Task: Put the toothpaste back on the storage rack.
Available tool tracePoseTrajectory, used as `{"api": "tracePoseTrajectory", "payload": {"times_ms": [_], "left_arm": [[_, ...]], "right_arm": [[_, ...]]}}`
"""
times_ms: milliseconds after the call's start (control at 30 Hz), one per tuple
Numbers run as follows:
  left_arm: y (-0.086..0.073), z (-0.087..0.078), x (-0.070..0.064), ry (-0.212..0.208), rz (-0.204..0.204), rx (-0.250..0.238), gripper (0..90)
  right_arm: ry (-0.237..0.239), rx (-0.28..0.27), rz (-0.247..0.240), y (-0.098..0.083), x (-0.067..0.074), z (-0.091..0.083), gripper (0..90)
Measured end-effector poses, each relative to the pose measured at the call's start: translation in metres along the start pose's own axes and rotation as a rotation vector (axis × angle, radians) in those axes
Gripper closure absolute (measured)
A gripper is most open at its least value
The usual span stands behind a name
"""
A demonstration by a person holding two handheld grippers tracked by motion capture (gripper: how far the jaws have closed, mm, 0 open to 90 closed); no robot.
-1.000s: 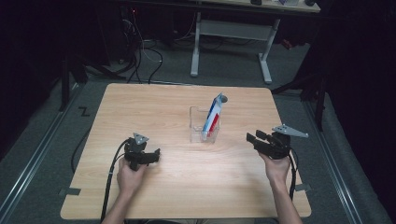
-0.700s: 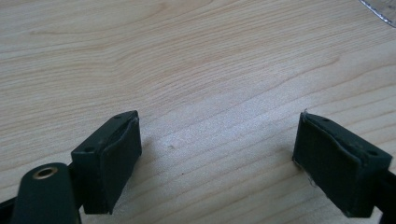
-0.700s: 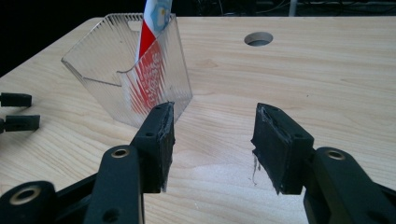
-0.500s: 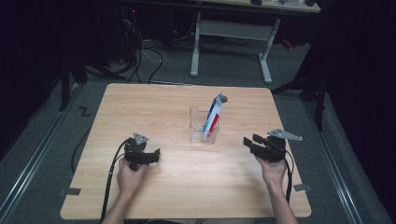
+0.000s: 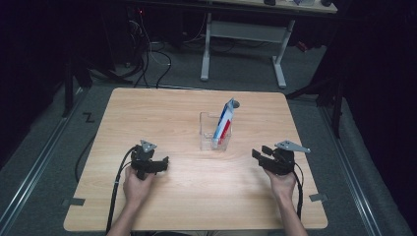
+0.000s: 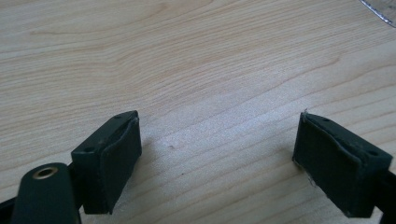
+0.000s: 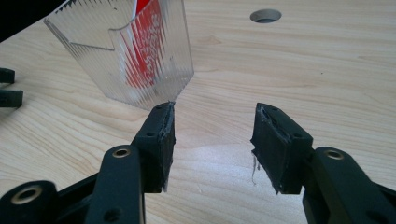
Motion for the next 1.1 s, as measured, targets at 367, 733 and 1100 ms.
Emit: {"api": "tracePoseTrajectory", "payload": {"times_ms": [367, 733, 1100], "left_arm": [[0.0, 0.0, 0.0, 0.0, -0.001, 0.0, 15.4], [0.0, 0.0, 0.0, 0.0, -0.001, 0.001, 15.4], [0.0, 0.001, 0.0, 0.0, -0.001, -0.001, 15.4]], "right_arm": [[0.002, 0.03, 0.003, -0.008, 0.002, 0.012, 49.2], [-0.012, 0.082, -0.011, -0.015, -0.003, 0.025, 48.9], [-0.037, 0.122, -0.031, -0.021, -0.002, 0.039, 48.8]]}}
Point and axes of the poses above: each handheld gripper's, and its own axes: z roughly forward along the jaws, y roughly out of its top, x roughly to its left, the point moved 2 cm from there along z, roughly forward along the jaws, and after that the axes turned 13 degrees about -z, right-handed, at the moved point
